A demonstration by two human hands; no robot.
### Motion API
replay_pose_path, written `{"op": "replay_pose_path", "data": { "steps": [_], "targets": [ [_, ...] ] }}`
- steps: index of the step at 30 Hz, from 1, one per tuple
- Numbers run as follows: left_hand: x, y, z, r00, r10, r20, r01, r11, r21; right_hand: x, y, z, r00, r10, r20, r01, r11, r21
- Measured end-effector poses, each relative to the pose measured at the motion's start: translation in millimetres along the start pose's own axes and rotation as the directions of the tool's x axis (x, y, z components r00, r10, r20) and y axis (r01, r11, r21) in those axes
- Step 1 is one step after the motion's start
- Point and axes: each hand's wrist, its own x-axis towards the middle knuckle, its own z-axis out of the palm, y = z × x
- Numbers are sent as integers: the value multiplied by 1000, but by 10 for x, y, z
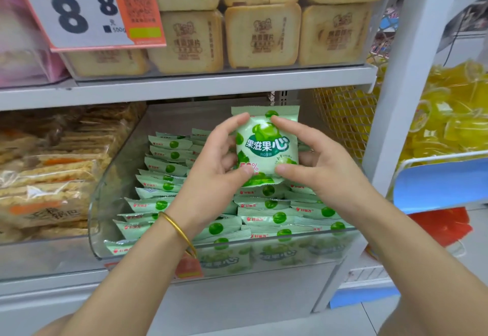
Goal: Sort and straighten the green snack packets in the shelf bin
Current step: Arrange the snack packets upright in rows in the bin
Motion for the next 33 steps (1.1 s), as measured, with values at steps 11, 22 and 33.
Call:
{"op": "replay_pose_path", "data": {
  "steps": [11,22,33],
  "targets": [
    [-36,-4,-28,993,-20,112,22,1000,-14,-27,-4,-41,998,17,69,-26,991,134],
    [-33,19,-19,993,-36,115,36,999,-4,-24,2,-34,997,26,75,-36,990,134],
    [-60,-12,-10,997,58,-44,-43,958,285,-63,-64,12,1000,15,-16,-13,996,93]
  ]
}}
